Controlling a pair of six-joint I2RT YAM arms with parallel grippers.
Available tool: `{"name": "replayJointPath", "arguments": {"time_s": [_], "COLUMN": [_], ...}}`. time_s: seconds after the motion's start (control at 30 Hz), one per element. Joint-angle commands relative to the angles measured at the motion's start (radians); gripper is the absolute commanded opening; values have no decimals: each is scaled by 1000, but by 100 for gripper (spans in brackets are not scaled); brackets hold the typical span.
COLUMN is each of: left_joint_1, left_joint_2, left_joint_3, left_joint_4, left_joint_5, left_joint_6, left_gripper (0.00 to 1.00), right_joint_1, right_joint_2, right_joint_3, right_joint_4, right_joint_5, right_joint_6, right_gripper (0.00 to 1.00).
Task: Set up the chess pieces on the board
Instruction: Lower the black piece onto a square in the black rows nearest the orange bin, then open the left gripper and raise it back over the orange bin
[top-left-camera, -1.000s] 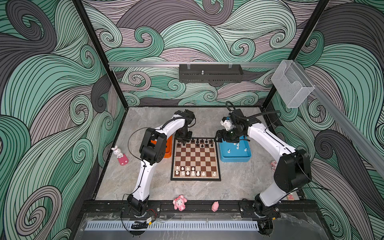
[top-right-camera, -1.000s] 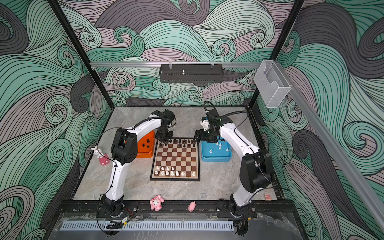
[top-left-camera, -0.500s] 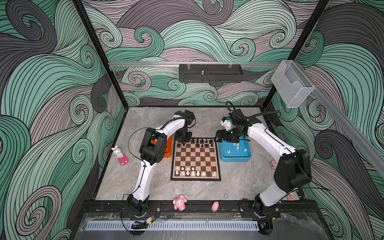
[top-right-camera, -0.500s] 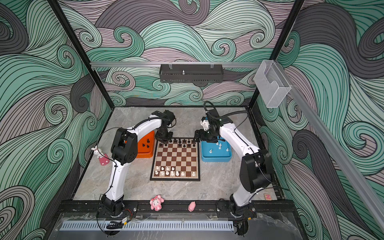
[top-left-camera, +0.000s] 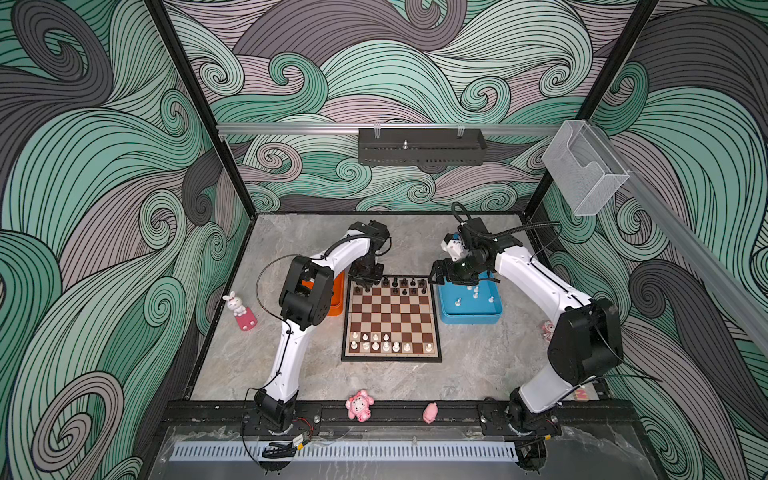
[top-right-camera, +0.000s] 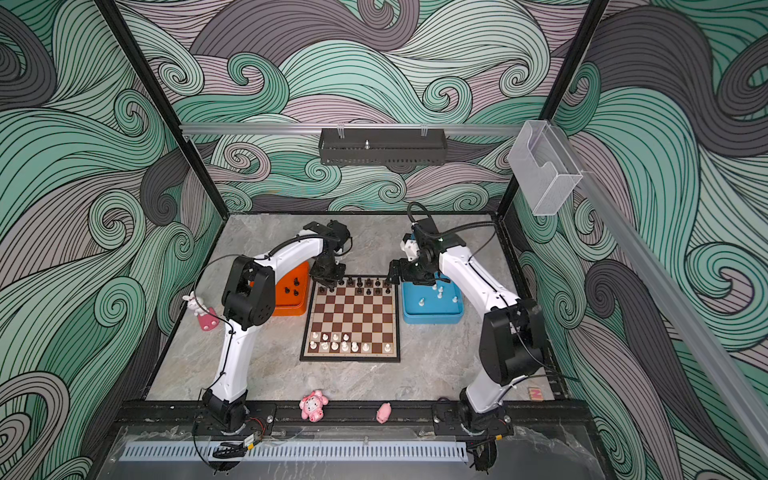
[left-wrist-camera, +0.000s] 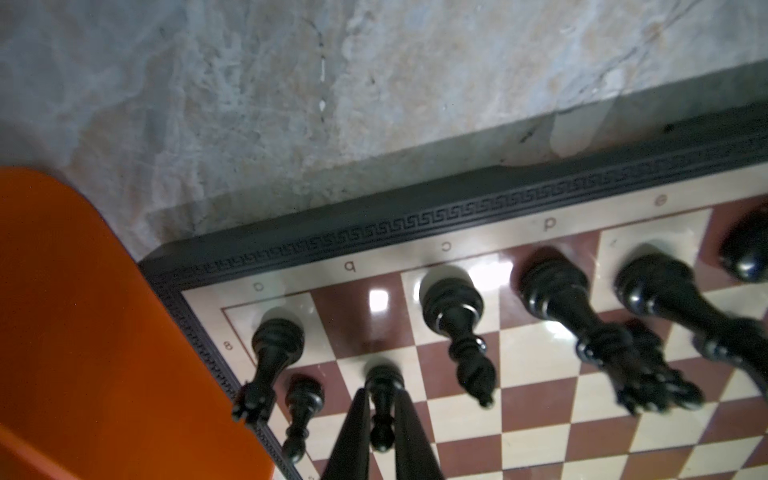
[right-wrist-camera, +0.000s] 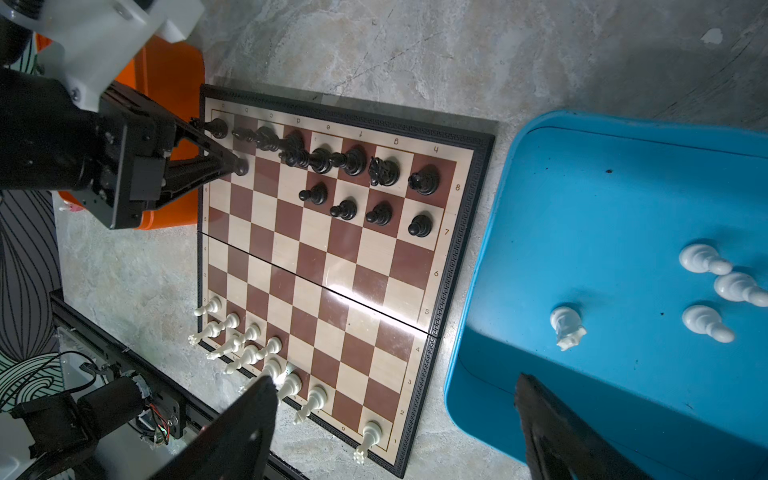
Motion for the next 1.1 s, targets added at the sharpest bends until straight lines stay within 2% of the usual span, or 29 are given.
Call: {"name": "replayJointPath", "arguments": {"time_s": [0.0,1.07], "left_joint_1": [1,0], "left_joint_2": [12,16], "left_joint_3": [9,26], "left_joint_4": [-33,-21], "left_joint_5": [-17,3], "left_joint_6": [3,-8], "left_gripper": [14,14], "right_joint_1": [-5,-5], "right_joint_2": [-19,-13], "right_joint_3": [-12,-11], "right_joint_4": [0,0], "right_joint_5": [-11,-11], "right_joint_6": [-8,-8], "right_gripper": [90,90]}}
